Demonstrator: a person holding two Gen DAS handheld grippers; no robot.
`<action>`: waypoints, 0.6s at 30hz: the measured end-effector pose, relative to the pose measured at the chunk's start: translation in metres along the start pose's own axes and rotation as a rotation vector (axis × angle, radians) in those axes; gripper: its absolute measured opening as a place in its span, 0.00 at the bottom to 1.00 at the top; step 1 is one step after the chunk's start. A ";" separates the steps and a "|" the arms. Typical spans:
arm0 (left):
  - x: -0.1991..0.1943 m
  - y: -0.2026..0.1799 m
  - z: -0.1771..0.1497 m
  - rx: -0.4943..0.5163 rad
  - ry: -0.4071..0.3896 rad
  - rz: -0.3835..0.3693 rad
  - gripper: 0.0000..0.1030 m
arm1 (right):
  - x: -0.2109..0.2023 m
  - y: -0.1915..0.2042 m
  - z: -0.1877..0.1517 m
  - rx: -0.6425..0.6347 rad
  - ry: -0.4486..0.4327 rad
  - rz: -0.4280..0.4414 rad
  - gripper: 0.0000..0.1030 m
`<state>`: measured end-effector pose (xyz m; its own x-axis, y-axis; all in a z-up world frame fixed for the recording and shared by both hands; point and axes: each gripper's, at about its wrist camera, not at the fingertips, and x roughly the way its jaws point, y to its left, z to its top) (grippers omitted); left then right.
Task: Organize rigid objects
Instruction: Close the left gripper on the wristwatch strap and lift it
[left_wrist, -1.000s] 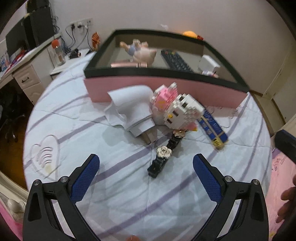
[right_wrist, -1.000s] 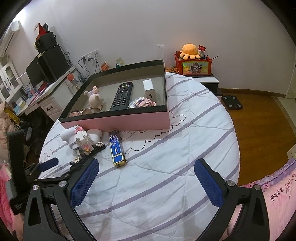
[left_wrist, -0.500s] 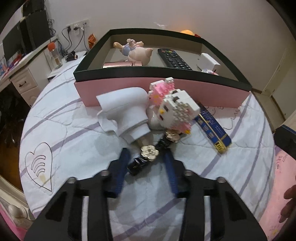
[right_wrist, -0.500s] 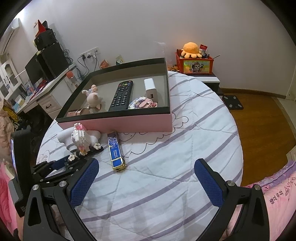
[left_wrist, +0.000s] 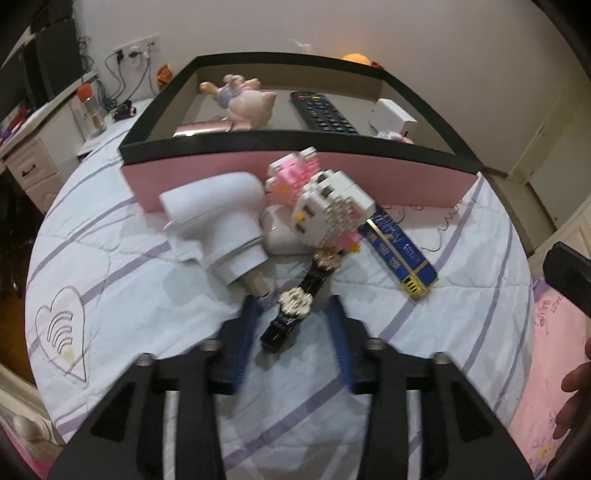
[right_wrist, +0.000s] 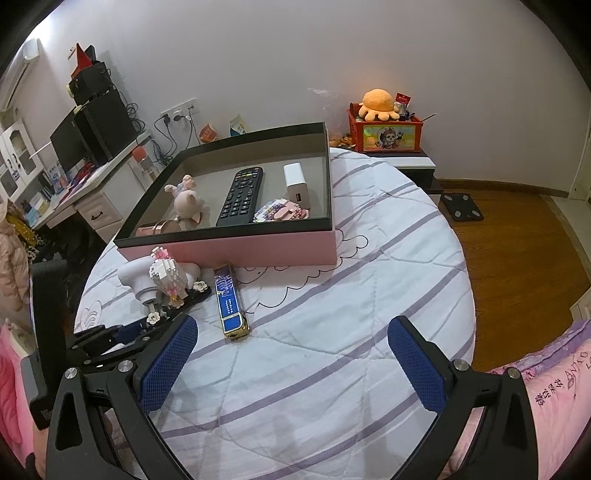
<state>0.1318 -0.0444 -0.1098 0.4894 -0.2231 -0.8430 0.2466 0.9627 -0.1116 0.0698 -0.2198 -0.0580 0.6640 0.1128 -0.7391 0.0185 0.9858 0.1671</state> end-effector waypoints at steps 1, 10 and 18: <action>0.001 -0.002 0.002 0.002 -0.004 0.003 0.59 | 0.000 0.000 0.000 -0.001 0.000 -0.001 1.00; 0.009 -0.002 0.010 -0.003 0.006 -0.032 0.26 | 0.002 0.001 0.001 -0.005 0.004 -0.004 1.00; 0.001 -0.006 0.002 -0.001 0.002 -0.054 0.16 | 0.002 0.005 0.000 -0.015 0.004 -0.002 1.00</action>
<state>0.1325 -0.0504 -0.1094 0.4734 -0.2742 -0.8371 0.2718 0.9494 -0.1573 0.0710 -0.2148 -0.0586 0.6611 0.1115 -0.7420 0.0088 0.9877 0.1563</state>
